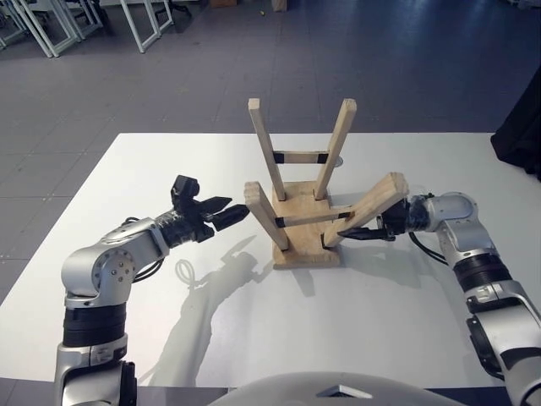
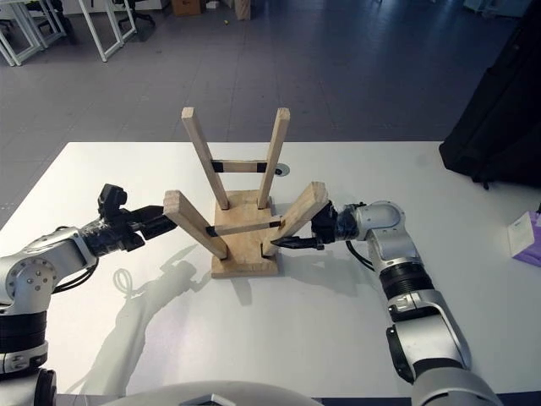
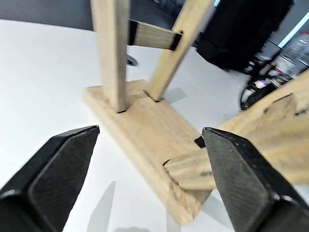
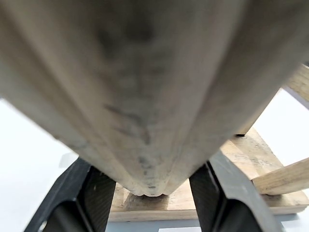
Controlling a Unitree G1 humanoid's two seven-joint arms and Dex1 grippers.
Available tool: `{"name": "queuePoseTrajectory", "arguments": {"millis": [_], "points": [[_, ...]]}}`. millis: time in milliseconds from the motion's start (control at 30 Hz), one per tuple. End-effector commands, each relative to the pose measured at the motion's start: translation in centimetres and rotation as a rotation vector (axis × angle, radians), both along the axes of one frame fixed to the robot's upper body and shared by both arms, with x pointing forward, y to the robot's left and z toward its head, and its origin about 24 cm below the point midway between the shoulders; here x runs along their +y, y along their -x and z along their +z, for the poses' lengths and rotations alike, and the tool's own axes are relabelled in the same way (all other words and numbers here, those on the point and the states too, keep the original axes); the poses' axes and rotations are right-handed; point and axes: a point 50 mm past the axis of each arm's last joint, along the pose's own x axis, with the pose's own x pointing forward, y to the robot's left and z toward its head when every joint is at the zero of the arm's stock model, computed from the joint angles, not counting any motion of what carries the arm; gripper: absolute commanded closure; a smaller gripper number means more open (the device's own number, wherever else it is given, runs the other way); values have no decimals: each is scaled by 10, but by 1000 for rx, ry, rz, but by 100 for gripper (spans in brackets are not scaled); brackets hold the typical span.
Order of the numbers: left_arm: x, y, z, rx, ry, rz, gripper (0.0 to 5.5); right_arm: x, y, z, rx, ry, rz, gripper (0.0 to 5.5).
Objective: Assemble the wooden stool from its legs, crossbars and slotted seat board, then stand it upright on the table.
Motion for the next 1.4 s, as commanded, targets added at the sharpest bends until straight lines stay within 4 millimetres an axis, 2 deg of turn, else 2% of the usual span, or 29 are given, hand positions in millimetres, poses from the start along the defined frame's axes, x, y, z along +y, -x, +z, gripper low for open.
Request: {"name": "queuePoseTrajectory", "arguments": {"millis": [33, 167, 267, 333, 467, 667, 800, 933, 1067, 1200, 1300, 1400], "points": [[17, -8, 9, -47, -54, 99, 155, 0, 5, -27, 94, 86, -143, 347], [22, -8, 11, -66, -71, 135, 155, 8, 0, -23, 149, 15, -254, 347], [22, -7, 14, -83, -82, 161, 155, 13, -10, -19, 136, -5, -440, 347], [18, -5, 15, -86, -105, 171, 155, 17, -12, -18, 118, 24, -539, 347], [2, 4, 24, -74, -87, 130, 155, 24, -8, -10, 50, 18, -579, 347], [-46, 16, 48, -139, -19, -44, 155, 25, -7, -8, 44, 51, -593, 347], [-94, 13, 72, -263, 46, -35, 155, 22, -8, -8, 41, 68, -598, 347], [-125, 7, 82, -313, 57, 3, 219, 22, -8, -9, 42, 77, -596, 347], [-145, -18, 75, -374, -116, 75, 291, 27, -8, -11, 46, 77, -576, 347], [-152, -36, 77, -471, -224, 129, 357, 30, -5, -13, 49, 79, -551, 347], [-160, -39, 82, -544, -262, 95, 360, 30, -3, -15, 55, 82, -544, 347], [-167, -35, 49, -502, -444, -20, 360, 32, -3, -14, 58, 80, -543, 347]]}}
